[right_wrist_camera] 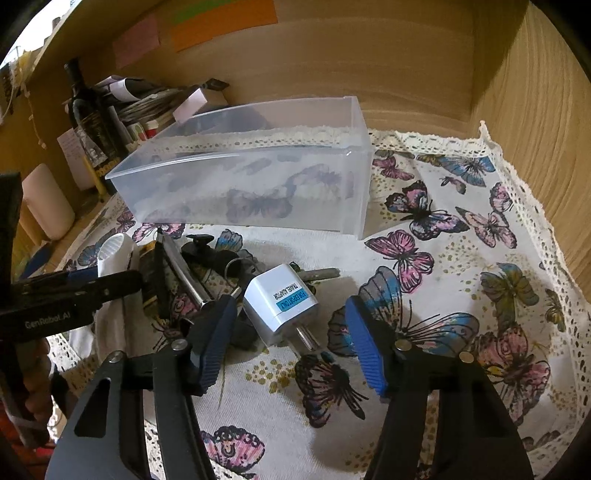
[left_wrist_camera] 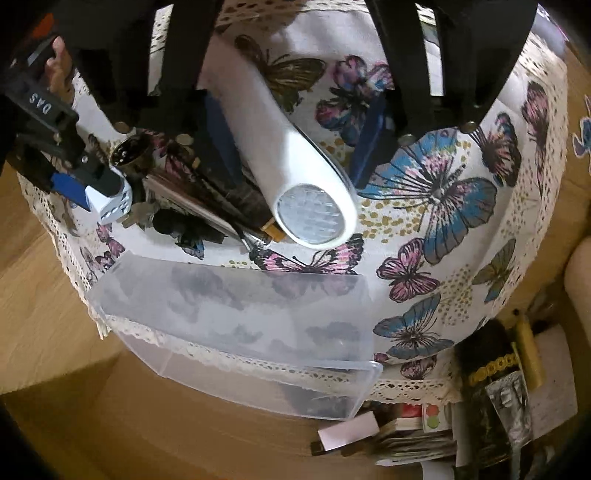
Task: Organize rigid objects
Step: 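Grasp white handheld device with left tool while right tool grasps white travel adapter, then carry white device into clear box with left tool while right tool drops adapter in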
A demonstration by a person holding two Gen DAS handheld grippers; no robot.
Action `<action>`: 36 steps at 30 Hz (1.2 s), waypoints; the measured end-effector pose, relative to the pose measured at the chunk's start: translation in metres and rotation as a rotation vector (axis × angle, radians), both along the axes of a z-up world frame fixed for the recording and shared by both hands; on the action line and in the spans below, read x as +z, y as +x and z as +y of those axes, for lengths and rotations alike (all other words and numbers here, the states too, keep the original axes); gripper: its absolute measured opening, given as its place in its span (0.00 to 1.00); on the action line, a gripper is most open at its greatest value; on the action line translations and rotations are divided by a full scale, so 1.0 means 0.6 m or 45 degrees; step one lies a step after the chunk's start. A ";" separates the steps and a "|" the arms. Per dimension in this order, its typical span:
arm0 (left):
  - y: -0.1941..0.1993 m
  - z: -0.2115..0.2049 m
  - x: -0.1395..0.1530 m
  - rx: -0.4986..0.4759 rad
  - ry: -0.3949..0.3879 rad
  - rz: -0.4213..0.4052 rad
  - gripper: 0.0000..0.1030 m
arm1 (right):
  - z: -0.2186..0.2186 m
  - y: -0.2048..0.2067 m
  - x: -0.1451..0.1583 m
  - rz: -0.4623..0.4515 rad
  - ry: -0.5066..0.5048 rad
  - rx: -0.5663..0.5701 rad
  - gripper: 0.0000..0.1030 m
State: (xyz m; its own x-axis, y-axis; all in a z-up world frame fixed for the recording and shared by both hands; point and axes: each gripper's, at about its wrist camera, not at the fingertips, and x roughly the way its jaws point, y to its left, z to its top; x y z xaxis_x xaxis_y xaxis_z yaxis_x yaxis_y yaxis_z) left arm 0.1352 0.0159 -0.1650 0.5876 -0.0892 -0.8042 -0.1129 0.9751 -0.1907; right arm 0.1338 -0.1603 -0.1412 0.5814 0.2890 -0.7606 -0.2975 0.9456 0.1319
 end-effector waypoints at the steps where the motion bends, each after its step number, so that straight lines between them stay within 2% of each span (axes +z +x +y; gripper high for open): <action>1: -0.002 0.004 0.000 -0.005 0.002 0.000 0.51 | 0.000 0.001 -0.001 0.005 0.003 0.003 0.49; 2: -0.003 0.009 0.001 -0.009 0.007 0.003 0.46 | 0.001 0.003 -0.002 0.008 0.006 0.006 0.47; 4: -0.008 0.019 0.003 -0.015 0.040 0.006 0.38 | 0.002 0.006 -0.005 0.025 0.006 0.006 0.37; 5: -0.011 0.022 0.004 -0.016 0.064 0.007 0.35 | 0.002 0.007 -0.006 0.027 0.003 0.004 0.36; 8: -0.016 0.032 0.004 -0.013 0.136 0.014 0.35 | 0.003 0.006 -0.005 0.024 0.002 0.006 0.36; 12: -0.003 0.034 0.000 -0.046 0.164 0.061 0.36 | 0.002 0.010 -0.004 0.041 -0.002 0.009 0.36; 14: 0.009 0.028 -0.003 -0.067 0.181 0.071 0.39 | 0.000 0.015 -0.004 0.055 0.009 0.007 0.36; 20: 0.032 0.020 -0.005 -0.129 0.189 0.045 0.40 | 0.002 0.026 -0.006 0.058 0.000 -0.017 0.36; 25: 0.029 0.020 0.001 -0.146 0.181 0.027 0.40 | 0.010 0.022 0.000 0.007 -0.028 -0.021 0.33; 29: 0.011 0.032 0.026 -0.123 0.152 -0.040 0.40 | 0.009 0.015 0.017 -0.047 -0.022 -0.034 0.33; 36: -0.025 0.038 0.094 -0.099 0.159 -0.199 0.40 | 0.013 0.000 0.052 -0.145 -0.021 -0.050 0.33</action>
State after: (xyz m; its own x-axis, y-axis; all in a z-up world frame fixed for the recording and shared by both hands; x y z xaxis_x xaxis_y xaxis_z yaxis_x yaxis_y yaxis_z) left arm 0.1202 0.0387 -0.1085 0.7011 -0.0444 -0.7116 -0.0151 0.9969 -0.0771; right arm 0.1338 -0.1525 -0.1101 0.6750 0.2525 -0.6932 -0.2726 0.9585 0.0837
